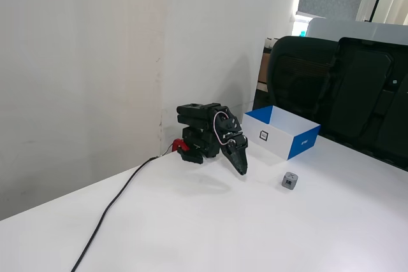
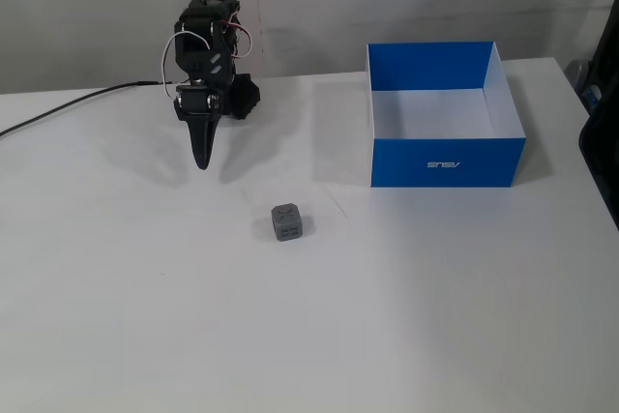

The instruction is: Grasp the gray block and put it in the box.

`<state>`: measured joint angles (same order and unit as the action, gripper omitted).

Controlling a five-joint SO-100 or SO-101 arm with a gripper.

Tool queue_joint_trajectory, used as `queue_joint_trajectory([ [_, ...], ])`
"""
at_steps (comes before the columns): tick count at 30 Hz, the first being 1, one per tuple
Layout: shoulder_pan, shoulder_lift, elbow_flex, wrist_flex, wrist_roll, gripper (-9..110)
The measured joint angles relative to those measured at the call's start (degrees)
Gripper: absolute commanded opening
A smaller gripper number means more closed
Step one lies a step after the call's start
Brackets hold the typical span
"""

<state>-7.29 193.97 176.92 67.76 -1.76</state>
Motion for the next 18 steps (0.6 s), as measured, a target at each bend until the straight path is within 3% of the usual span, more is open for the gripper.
queue_joint_trajectory([
  [18,2.64,0.00,0.00,0.00,0.26,0],
])
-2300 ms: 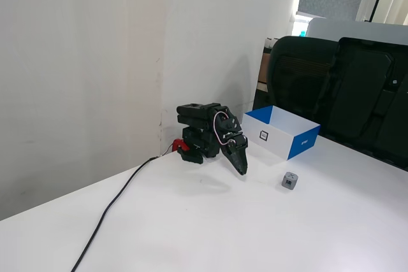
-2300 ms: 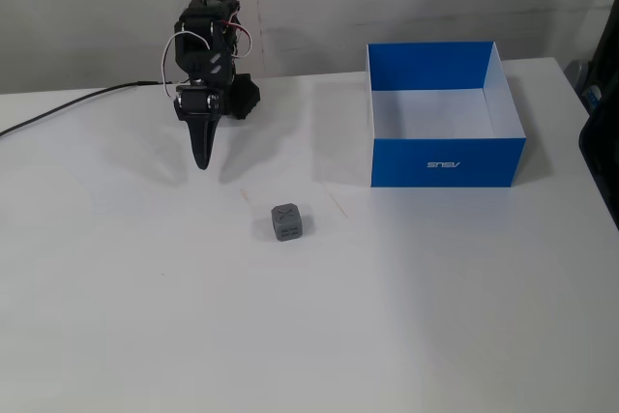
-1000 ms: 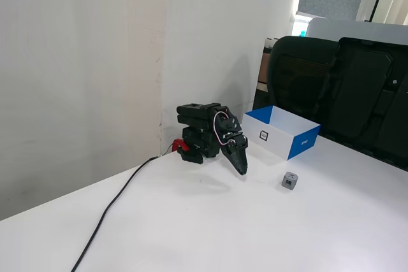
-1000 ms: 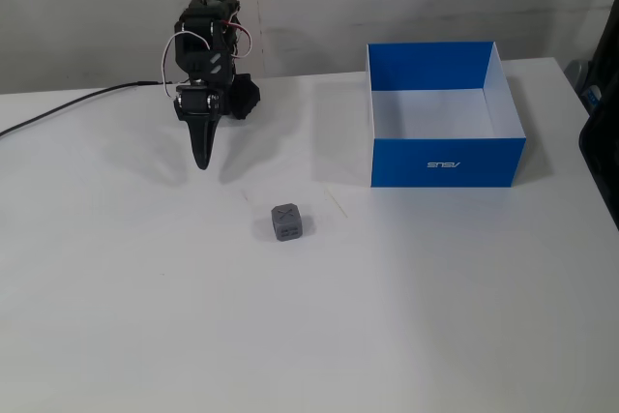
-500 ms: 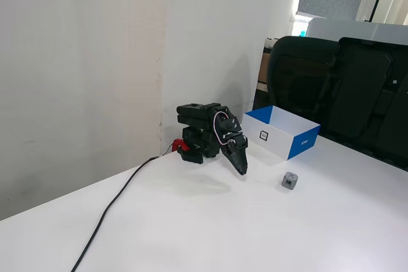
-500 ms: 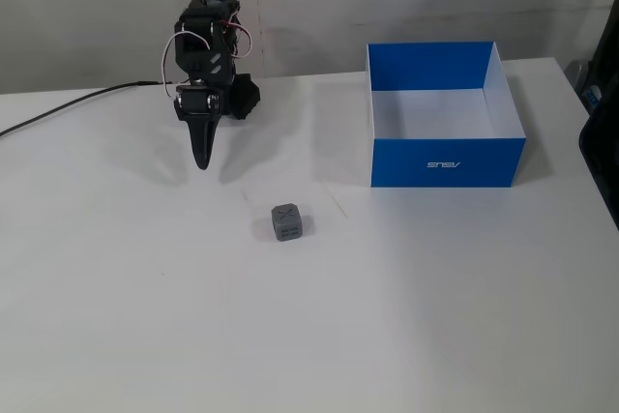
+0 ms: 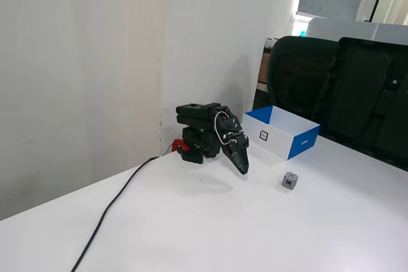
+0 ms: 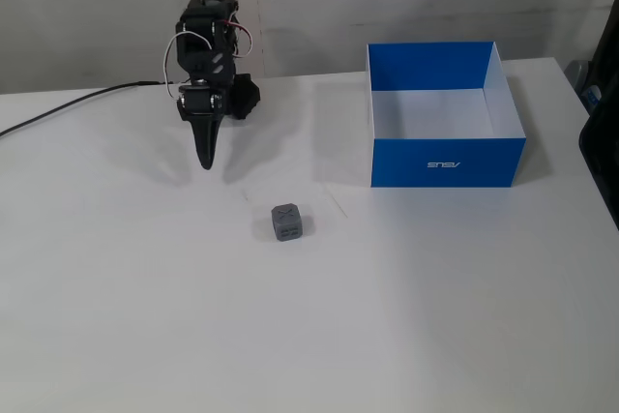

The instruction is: Grasp the gray block and put it in the box.

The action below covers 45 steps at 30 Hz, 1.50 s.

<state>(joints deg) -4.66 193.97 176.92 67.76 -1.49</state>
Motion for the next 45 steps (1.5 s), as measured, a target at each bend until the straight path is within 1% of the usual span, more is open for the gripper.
queue_joint_trajectory([
  [7,1.14,0.00,-0.53,-0.97,1.23,0],
  [13,2.90,0.62,-5.63,2.46,2.99,0],
  [17,3.52,-1.93,-9.67,3.43,3.08,0],
  [24,4.75,-14.94,-20.21,3.43,4.13,0],
  [32,5.45,-38.50,-34.19,3.52,7.21,0],
  [41,7.56,-50.71,-40.61,1.32,9.67,0],
  [45,8.96,-58.01,-45.97,0.70,9.67,0],
])
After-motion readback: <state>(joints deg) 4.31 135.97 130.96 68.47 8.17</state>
